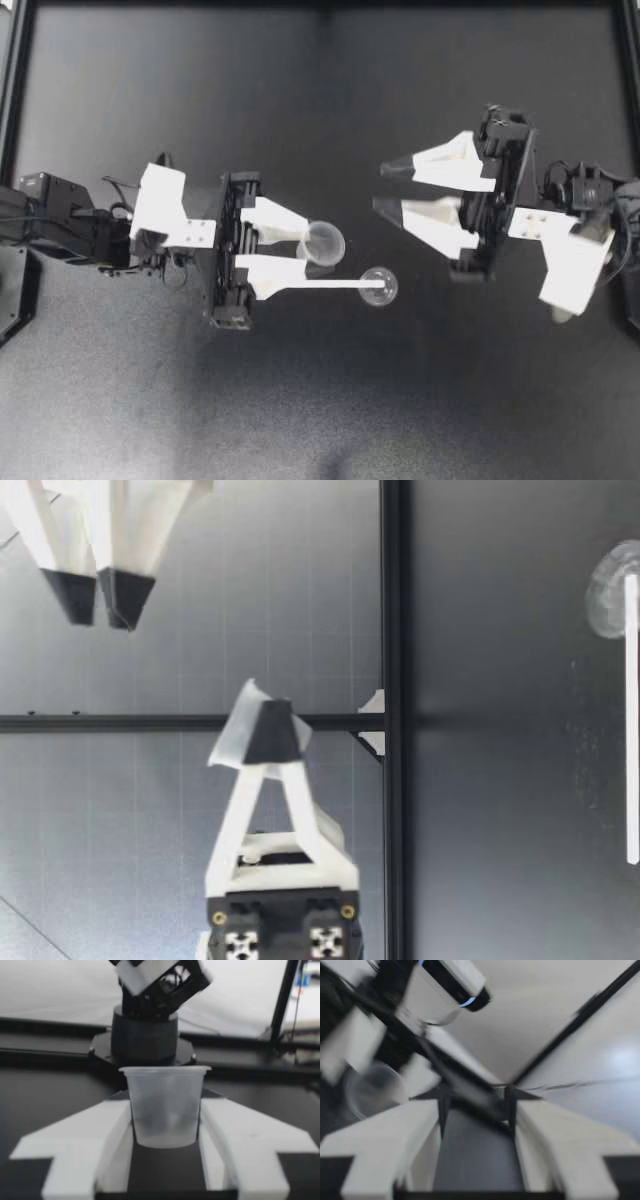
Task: Pick up the plastic cup and open its lid.
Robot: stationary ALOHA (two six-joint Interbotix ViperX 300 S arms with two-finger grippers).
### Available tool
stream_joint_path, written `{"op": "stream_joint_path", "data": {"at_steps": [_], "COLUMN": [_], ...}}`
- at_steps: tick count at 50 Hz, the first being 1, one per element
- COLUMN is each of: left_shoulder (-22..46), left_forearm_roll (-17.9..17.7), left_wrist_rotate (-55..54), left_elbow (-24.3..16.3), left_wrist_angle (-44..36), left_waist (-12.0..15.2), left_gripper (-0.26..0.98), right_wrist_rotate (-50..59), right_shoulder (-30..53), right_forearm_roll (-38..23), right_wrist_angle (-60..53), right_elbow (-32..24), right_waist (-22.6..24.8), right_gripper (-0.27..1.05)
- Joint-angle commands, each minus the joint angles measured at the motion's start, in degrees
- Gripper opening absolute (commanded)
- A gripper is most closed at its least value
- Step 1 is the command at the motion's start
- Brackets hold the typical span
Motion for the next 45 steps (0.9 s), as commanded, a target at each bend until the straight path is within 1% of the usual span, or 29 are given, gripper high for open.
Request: {"op": "stream_joint_path", "data": {"at_steps": [1,8,14,21,32,36,45], "left_shoulder": [-3.52,-5.54,-5.71,-5.98,-7.21,-7.29,-7.29], "left_forearm_roll": [0.18,0.09,-0.44,-1.23,-1.49,-1.49,-1.49], "left_wrist_rotate": [1.41,3.34,4.39,4.92,4.83,4.92,5.01], "left_elbow": [-0.44,-0.44,-0.35,0.35,2.11,2.11,1.76], "left_wrist_angle": [3.08,7.29,8.0,7.56,5.98,5.98,5.98], "left_waist": [0.0,0.0,0.0,0.09,0.09,0.09,0.09], "left_gripper": [0.16,0.17,0.17,0.17,0.17,0.17,0.17], "right_wrist_rotate": [13.45,29.36,38.06,40.52,40.61,40.78,41.31], "right_shoulder": [-0.35,-0.26,-0.09,-0.18,-0.18,0.0,0.18], "right_forearm_roll": [-0.09,-1.58,-4.04,-5.8,-5.89,-5.89,-5.8], "right_wrist_angle": [-0.09,0.09,0.18,0.18,0.44,0.44,0.44], "right_elbow": [0.26,1.32,1.67,2.02,3.25,3.69,2.72], "right_waist": [1.49,2.11,2.11,2.11,2.11,2.11,2.11], "right_gripper": [0.51,0.51,0.51,0.51,0.51,0.51,0.51]}}
